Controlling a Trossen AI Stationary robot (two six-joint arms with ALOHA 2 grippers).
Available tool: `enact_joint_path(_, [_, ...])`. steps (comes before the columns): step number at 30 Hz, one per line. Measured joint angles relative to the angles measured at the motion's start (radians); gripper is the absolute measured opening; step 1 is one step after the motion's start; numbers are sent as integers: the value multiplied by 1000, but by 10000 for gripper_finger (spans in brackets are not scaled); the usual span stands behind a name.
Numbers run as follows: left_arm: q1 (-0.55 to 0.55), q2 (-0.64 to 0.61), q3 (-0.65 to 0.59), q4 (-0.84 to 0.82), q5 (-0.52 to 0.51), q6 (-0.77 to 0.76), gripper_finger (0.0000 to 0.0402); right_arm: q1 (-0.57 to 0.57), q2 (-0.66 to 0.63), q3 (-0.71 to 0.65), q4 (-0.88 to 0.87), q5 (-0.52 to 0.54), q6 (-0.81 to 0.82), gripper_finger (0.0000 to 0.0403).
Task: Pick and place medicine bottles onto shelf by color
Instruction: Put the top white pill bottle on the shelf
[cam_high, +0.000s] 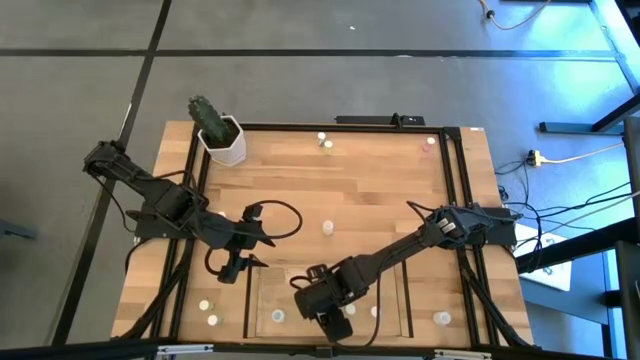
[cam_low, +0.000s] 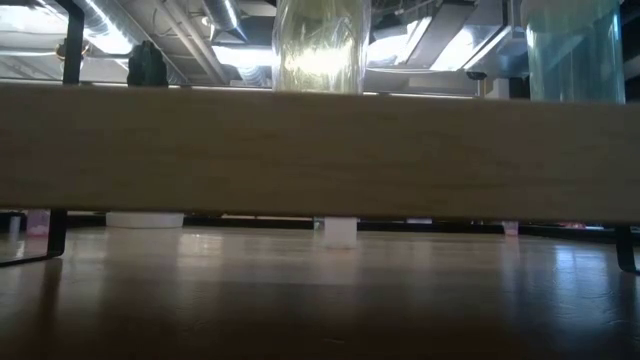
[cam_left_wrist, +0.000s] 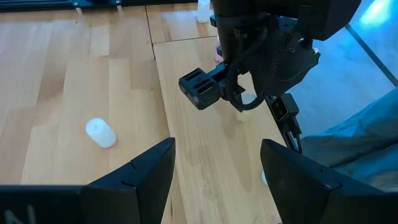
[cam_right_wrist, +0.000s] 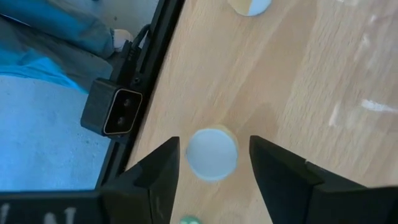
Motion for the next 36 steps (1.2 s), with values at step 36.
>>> enact_joint_path(36, [-2, 0, 0, -24, -3, -8, 231, -159, -298, 7, -248, 353, 211, 196])
